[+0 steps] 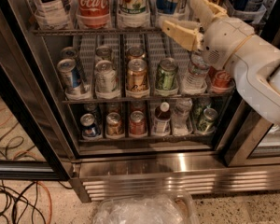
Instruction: Pick redbull can from top shelf of fridge
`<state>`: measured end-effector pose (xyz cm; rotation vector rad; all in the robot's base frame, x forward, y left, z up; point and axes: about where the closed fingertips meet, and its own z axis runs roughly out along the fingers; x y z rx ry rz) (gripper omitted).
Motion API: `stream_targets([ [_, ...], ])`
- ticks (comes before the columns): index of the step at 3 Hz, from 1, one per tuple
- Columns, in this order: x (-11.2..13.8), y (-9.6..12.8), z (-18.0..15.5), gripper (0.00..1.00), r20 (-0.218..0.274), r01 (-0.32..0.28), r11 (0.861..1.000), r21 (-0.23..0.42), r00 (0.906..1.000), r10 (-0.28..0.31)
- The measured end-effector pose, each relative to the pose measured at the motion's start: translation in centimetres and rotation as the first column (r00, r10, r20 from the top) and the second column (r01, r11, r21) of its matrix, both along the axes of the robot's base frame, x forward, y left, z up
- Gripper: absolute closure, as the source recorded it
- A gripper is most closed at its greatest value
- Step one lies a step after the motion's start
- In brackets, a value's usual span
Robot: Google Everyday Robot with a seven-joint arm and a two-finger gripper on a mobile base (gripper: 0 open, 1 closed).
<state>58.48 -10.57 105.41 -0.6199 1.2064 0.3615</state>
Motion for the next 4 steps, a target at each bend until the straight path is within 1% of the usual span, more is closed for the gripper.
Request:
stream_targets([
  [1,0.9,0.3,0.1,0.35,-0.008,-0.008,1.000,0.001,0.9999,0.008],
  [2,2.7,0.4,0.0,0.36,-0.030,-0.007,1.000,0.017,0.9995,0.008],
  [3,4.4,0.6,0.6,0.36,-0.038,-0.009,1.000,0.018,0.9992,0.010],
  [4,5.3,0.7,0.9,0.36,-0.046,-0.008,1.000,0.014,0.9989,0.009],
])
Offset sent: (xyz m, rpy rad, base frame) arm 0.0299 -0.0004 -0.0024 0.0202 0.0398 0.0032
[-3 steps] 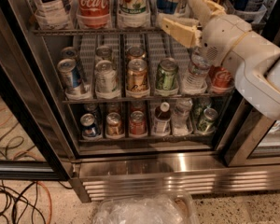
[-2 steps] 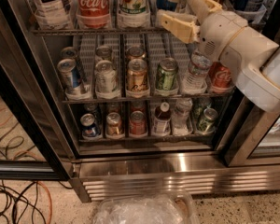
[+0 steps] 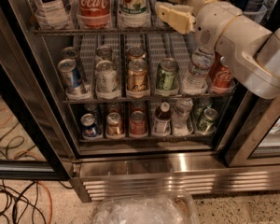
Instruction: Pick redbull can from top shelf of fridge
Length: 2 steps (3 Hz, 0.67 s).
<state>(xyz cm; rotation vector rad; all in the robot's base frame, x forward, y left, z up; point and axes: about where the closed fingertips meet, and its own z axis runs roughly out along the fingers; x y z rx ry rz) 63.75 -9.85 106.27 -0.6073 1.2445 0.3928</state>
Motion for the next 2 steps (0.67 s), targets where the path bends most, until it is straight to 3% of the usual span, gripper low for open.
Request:
stream_targets([
  [2,0.85,0.39,-0.15,0.38,-0.020,0.001,1.000,0.000,0.9998,-0.001],
])
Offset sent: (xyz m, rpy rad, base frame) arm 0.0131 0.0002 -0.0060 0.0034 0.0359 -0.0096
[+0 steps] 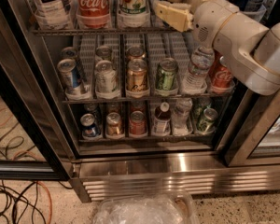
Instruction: Pick redbull can from top shelf of fridge
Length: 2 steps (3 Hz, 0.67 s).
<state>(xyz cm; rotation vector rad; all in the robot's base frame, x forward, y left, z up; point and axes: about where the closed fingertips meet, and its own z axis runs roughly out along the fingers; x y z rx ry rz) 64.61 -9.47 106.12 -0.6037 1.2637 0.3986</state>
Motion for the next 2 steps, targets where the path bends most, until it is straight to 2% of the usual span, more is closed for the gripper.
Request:
stream_targets([
  [1,0.00,0.01,0.00,0.56,0.000,0.000,1.000,0.000,1.0000,0.000],
  [2,0.00,0.01,0.00,0.79,0.000,0.000,1.000,0.000,1.0000,0.000],
])
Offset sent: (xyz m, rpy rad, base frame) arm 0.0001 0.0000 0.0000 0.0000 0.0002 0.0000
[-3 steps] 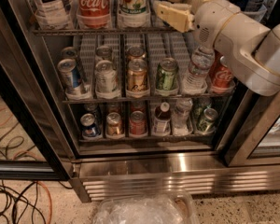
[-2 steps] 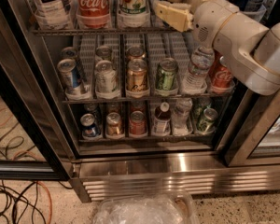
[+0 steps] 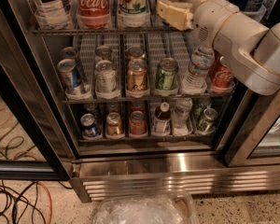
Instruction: Pick redbull can from top shelf of fridge
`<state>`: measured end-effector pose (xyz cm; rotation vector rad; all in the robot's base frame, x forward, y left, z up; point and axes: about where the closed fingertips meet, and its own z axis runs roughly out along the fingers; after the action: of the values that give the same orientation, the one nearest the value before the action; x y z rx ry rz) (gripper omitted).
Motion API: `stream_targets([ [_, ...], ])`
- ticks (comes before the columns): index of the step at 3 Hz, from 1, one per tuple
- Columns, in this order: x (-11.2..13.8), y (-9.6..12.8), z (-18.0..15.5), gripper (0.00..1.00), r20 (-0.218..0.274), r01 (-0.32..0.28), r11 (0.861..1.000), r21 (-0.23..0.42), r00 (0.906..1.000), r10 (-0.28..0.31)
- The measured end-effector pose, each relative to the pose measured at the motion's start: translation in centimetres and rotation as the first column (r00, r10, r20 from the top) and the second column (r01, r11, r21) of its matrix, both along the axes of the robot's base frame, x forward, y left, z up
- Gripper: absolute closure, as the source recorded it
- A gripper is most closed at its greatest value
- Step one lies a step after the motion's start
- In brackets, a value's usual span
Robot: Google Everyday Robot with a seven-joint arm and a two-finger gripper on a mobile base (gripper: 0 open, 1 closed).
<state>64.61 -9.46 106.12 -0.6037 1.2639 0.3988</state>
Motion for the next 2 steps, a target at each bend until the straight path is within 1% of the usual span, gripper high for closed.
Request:
stream_targets([
  [1,0.00,0.01,0.01,1.00,0.000,0.000,1.000,0.000,1.0000,0.000],
  [2,-0.05,0.21,0.17,1.00,0.011,-0.002,1.000,0.010,0.9999,0.002],
])
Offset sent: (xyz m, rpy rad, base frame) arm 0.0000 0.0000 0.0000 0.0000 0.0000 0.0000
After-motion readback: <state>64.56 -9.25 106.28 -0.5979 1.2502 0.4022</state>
